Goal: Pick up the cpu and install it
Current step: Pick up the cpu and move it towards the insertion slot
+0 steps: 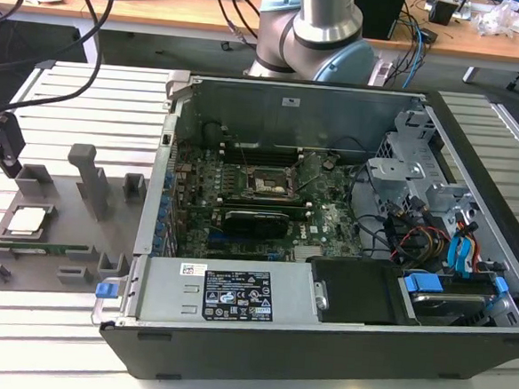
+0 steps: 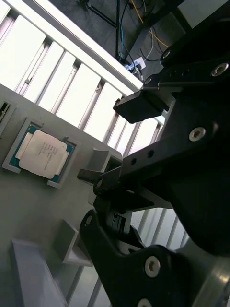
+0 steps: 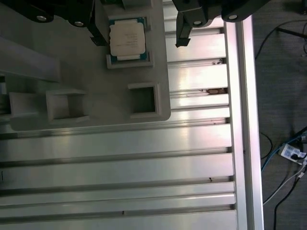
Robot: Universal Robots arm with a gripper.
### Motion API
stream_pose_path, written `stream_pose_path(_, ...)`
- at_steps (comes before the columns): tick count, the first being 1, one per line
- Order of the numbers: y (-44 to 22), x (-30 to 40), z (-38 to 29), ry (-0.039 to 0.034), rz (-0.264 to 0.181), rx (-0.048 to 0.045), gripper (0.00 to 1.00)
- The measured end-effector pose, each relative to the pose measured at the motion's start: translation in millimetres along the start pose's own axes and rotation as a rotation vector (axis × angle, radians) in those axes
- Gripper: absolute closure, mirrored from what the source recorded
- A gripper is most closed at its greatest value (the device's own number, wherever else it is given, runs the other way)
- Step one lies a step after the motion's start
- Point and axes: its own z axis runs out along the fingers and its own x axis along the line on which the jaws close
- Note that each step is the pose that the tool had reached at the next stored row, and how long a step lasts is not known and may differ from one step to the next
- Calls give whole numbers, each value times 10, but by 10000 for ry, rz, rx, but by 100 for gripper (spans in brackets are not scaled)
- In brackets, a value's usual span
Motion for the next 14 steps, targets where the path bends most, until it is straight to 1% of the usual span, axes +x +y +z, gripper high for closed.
stream_pose_path(7,-2,1,45,0,0,-1,34)
stream_pose_path(10,-3,2,78,0,-1,-1,34)
stream_pose_path(11,4,0,102,-2,0,59,34)
stream_pose_path(12,17,-6,112,-21,-7,267,34)
stream_pose_path(13,26,-11,116,-32,-11,438,34)
stream_pose_path(14,31,-15,121,-37,-21,505,34)
